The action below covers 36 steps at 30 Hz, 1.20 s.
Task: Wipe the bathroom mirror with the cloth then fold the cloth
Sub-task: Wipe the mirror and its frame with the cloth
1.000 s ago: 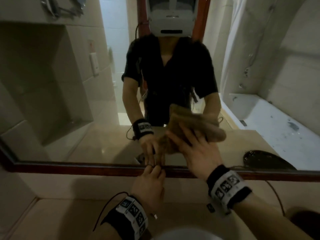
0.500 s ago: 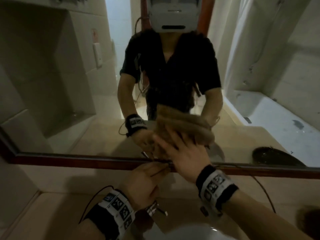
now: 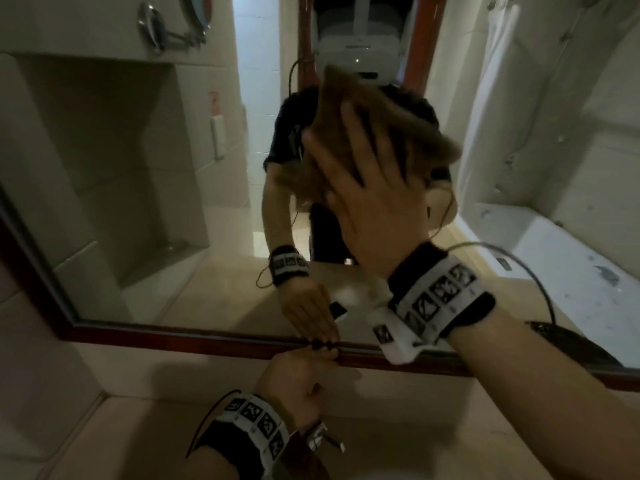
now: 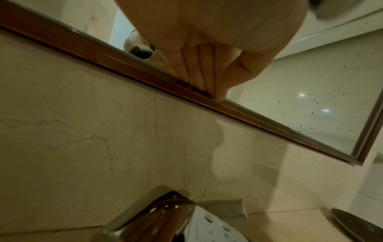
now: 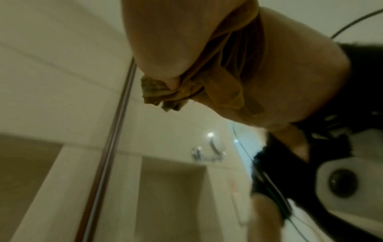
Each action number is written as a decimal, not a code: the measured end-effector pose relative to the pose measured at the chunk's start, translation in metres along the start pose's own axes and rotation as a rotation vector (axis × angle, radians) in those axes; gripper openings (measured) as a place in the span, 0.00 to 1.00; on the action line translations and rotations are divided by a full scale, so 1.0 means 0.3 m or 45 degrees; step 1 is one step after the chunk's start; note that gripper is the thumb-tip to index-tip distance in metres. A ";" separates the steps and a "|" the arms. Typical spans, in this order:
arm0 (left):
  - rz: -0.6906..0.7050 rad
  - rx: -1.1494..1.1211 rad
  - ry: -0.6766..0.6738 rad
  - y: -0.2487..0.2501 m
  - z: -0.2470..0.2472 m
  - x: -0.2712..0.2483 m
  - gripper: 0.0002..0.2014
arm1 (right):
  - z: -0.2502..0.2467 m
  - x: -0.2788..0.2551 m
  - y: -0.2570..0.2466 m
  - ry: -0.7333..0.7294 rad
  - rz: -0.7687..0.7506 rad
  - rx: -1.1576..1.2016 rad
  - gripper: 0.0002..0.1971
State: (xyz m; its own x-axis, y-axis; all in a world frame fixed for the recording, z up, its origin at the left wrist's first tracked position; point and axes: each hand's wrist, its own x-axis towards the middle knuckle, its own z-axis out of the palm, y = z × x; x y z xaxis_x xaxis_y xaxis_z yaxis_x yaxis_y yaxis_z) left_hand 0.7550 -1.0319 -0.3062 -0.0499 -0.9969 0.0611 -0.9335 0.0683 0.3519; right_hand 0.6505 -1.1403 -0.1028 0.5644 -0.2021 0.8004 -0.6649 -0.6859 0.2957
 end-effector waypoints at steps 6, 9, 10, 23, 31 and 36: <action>0.052 -0.109 0.121 -0.031 0.047 -0.015 0.26 | 0.071 -0.023 -0.074 0.077 0.012 -0.063 0.30; 0.082 -0.106 0.276 -0.042 0.067 -0.029 0.24 | 0.212 -0.284 -0.153 -0.149 -0.226 0.008 0.35; 0.091 -0.094 0.287 -0.044 0.069 -0.032 0.24 | 0.254 -0.370 -0.172 -0.243 -0.288 0.021 0.37; 0.175 0.149 -0.035 -0.154 -0.032 -0.130 0.34 | 0.091 -0.155 -0.106 -0.223 -0.156 0.020 0.36; 0.053 0.092 0.167 -0.230 -0.041 -0.135 0.14 | 0.059 0.087 -0.183 0.022 0.039 0.002 0.32; 0.078 0.044 0.398 -0.266 0.048 -0.136 0.07 | 0.296 -0.316 -0.348 -0.361 -0.302 0.101 0.36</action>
State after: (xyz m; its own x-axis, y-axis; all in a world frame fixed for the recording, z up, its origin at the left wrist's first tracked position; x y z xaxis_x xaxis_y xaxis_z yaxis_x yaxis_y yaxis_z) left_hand 0.8264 -0.9973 -0.3503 0.0002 -0.9302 0.3670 -0.9439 0.1210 0.3072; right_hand 0.7100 -1.1116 -0.2559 0.8184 -0.2089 0.5353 -0.4659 -0.7865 0.4054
